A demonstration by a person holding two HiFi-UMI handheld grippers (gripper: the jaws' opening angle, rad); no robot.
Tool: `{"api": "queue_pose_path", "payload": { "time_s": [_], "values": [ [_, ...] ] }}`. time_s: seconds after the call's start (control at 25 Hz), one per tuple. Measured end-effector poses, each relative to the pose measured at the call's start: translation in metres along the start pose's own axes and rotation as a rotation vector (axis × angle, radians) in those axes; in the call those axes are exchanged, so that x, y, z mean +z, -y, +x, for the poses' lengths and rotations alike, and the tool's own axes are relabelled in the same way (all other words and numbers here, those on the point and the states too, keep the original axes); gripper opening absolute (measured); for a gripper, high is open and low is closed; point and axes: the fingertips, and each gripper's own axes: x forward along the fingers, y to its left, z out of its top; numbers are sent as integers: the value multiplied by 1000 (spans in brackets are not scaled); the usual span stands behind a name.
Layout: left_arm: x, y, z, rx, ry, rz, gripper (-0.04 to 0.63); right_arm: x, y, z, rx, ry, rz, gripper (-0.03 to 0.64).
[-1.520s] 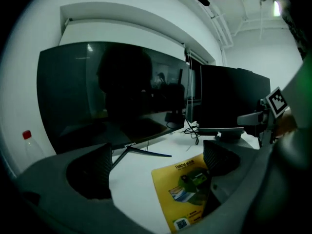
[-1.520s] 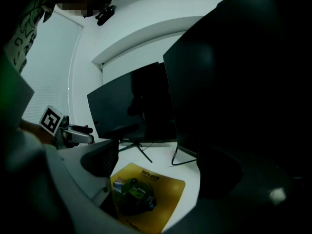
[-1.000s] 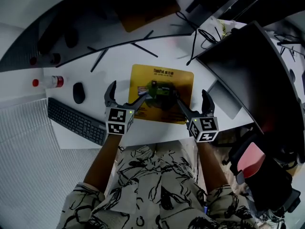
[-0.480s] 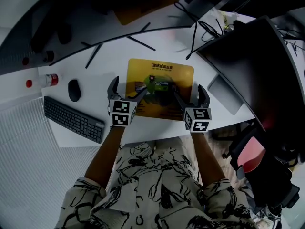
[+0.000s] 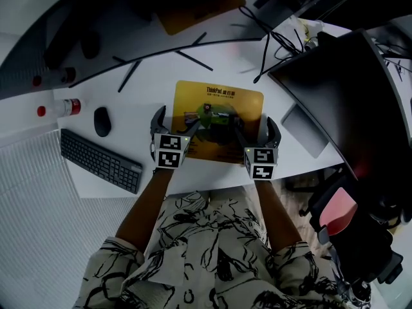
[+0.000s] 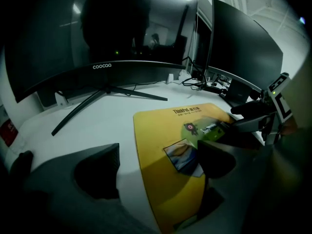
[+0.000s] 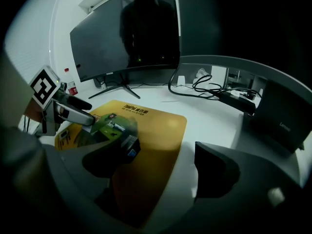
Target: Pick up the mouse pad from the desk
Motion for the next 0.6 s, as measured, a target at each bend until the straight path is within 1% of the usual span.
{"api": "queue_pose_path", "payload": {
  "time_s": [0.2, 0.32, 0.36, 0.44, 0.6],
  "values": [
    [-2, 2, -1, 10, -6, -5, 489, -1, 0, -1, -10, 3, -15, 469],
    [-1, 7, -3, 13, -5, -3, 450, 1, -3, -2, -10, 2, -23, 462],
    [0, 9, -4, 12, -6, -2, 428, 1, -5, -2, -4, -1, -24, 447],
    [-1, 14, -4, 13, -8, 0, 379, 0, -11, -3, 4, -8, -22, 376],
    [-2, 15, -4, 15, -12, -9, 374, 0, -18, -3, 3, -5, -21, 321]
  ]
}}
